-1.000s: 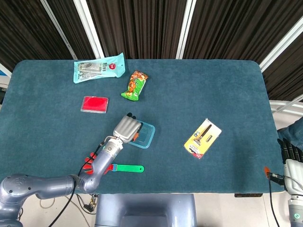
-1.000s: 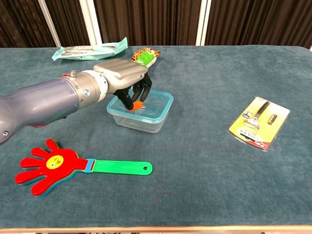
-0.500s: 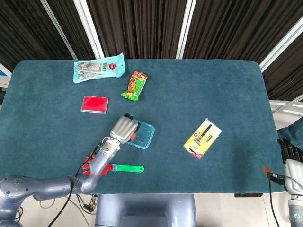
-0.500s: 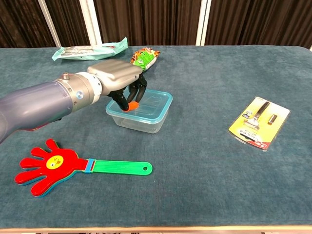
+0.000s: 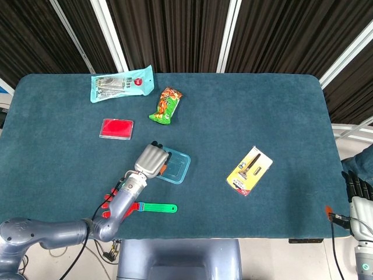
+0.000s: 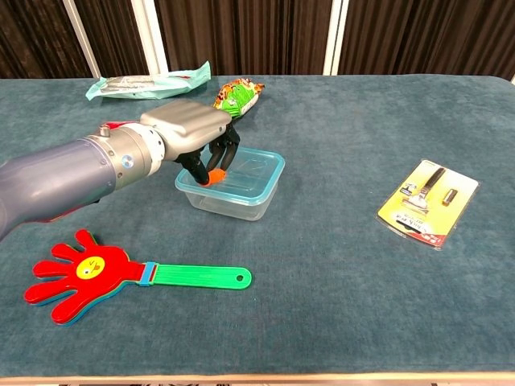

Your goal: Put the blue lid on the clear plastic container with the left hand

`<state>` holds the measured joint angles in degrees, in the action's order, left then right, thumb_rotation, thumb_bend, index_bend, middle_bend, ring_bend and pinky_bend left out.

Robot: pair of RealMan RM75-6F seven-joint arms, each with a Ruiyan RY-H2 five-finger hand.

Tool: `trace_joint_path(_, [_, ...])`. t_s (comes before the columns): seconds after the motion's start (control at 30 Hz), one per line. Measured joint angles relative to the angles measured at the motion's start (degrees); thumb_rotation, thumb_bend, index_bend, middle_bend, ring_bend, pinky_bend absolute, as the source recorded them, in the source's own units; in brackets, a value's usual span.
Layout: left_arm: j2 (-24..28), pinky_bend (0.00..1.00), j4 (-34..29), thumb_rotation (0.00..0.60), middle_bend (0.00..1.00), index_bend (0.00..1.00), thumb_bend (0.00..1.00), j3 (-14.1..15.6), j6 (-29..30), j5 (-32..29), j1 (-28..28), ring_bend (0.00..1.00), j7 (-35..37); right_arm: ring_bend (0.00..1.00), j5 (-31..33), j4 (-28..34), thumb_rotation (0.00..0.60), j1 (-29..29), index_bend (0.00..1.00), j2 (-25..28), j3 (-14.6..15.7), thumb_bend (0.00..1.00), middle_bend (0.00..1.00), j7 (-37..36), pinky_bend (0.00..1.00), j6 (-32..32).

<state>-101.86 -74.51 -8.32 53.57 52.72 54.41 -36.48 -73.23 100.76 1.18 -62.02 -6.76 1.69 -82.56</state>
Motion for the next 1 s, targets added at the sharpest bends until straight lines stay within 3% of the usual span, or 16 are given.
trace_joint_path(0.5, [-0.7,0.31,-0.4,0.600,0.61,0.65,0.59,-1.6,-0.5,-0.7,1.3,0.37,-1.7,0.00,0.1,0.0,0.600,-0.1,0.00,0.0,0.0,0.34,0.01,0.0,0.00,-0.1])
trace_joint_path(1.0, [-1.2,0.34,4.2,0.600,0.62,0.66,0.59,-2.3,-4.0,-0.3,2.3,0.40,1.3,0.00,0.5,0.1,0.600,0.0,0.00,0.0,-0.2,0.34,0.01,0.2,0.00,0.1])
